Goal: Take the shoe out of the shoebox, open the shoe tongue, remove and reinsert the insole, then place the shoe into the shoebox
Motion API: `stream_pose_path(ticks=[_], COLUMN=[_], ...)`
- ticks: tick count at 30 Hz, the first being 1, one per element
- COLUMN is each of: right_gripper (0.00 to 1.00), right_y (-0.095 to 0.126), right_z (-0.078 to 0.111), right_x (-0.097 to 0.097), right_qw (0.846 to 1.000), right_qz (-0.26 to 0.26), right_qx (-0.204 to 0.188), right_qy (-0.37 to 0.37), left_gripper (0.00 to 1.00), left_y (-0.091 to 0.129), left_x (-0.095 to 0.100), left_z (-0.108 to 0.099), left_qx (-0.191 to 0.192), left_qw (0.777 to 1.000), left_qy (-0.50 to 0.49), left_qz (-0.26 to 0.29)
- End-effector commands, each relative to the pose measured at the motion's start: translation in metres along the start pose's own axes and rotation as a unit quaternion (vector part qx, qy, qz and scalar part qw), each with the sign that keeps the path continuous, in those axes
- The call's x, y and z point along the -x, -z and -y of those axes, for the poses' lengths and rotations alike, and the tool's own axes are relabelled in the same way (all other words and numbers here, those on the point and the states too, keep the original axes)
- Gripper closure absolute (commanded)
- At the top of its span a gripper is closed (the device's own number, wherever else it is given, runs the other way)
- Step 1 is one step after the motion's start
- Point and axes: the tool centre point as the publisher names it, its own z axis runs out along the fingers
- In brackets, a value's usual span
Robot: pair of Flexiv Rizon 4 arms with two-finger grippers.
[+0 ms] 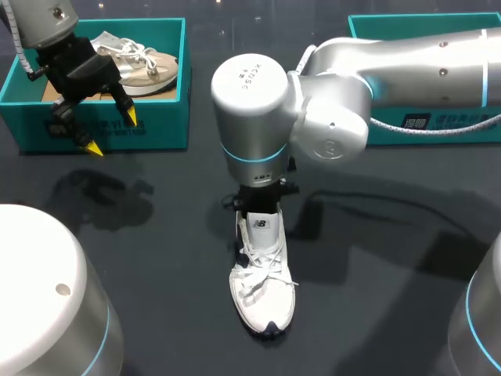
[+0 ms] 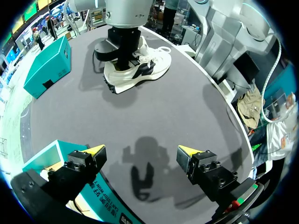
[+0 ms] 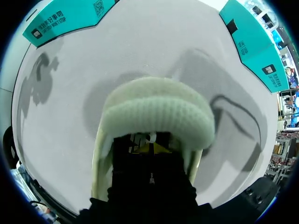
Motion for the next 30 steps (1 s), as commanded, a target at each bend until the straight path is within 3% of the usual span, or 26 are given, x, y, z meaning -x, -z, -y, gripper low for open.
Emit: stream_pose_path(ticks=[1, 8, 16, 23, 30], right_gripper=[1.0, 1.0, 1.0, 0.73, 0.63], right_y=[-0.015, 0.014, 0.034, 0.032, 0.037], right_z=[0.01, 0.024, 0.016, 0.01, 0.014], right_x=[0.001, 0.005, 0.008, 0.007, -0.002], right_qw=[1.0, 1.0, 1.0, 0.996, 0.993], right_qz=[0.002, 0.014, 0.002, -0.028, -0.01], right_qx=[-0.01, -0.018, -0.025, -0.082, -0.119], right_qy=[-0.006, -0.018, -0.007, -0.003, -0.017], left_gripper=[0.0, 0.0, 0.0, 0.0, 0.0], left_y=[0.0, 0.0, 0.0, 0.0, 0.0], left_x=[-0.001, -0.001, -0.001, -0.001, -0.001], left_z=[0.0, 0.0, 0.0, 0.0, 0.0], left_qx=[0.001, 0.001, 0.001, 0.001, 0.001], left_qw=[1.0, 1.0, 1.0, 1.0, 1.0], left_qy=[0.0, 0.0, 0.0, 0.0, 0.0], left_qz=[0.0, 0.0, 0.0, 0.0, 0.0])
